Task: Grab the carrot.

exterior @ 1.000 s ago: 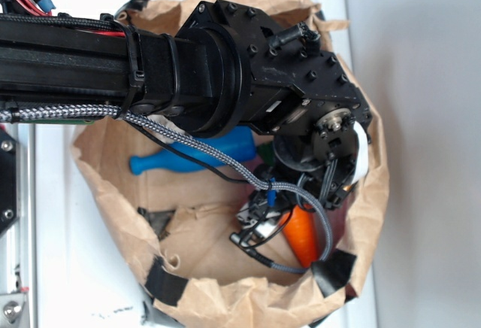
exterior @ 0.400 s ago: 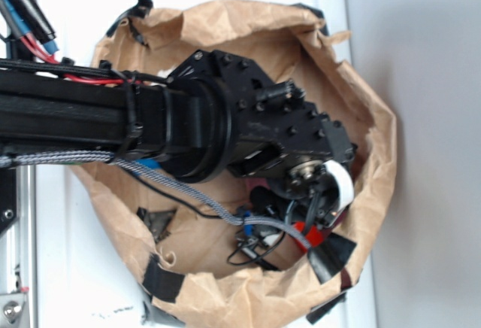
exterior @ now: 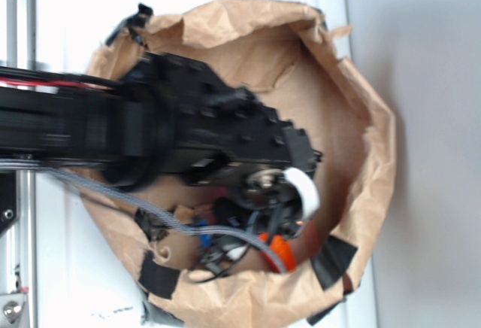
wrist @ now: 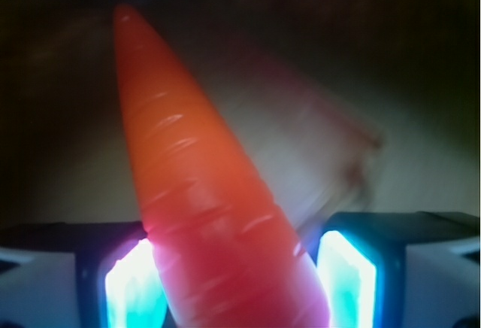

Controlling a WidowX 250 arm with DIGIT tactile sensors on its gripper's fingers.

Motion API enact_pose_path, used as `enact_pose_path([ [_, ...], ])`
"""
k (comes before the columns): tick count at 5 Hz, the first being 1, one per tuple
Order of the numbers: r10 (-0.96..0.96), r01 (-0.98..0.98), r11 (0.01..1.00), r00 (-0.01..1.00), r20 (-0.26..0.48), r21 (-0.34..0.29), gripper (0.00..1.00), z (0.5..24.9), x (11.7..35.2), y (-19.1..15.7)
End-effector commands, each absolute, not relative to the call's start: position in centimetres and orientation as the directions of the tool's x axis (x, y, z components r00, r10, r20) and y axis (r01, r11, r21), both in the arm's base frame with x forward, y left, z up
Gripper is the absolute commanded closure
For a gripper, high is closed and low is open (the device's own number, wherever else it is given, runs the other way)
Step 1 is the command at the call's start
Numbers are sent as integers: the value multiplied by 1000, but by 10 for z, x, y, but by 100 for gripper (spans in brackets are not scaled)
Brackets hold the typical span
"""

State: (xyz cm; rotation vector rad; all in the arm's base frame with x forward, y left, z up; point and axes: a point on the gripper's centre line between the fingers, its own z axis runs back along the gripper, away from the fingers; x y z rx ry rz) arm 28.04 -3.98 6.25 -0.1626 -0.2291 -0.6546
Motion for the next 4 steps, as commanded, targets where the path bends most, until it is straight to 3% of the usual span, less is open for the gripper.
enact_pose_path([
  [1,-309,305,951,908,283,60,100,142,255,-14],
  [2,-216,191,974,946,242,121,100,155,249,-12],
  [4,-178,150,981,947,266,124,100,149,269,-5],
])
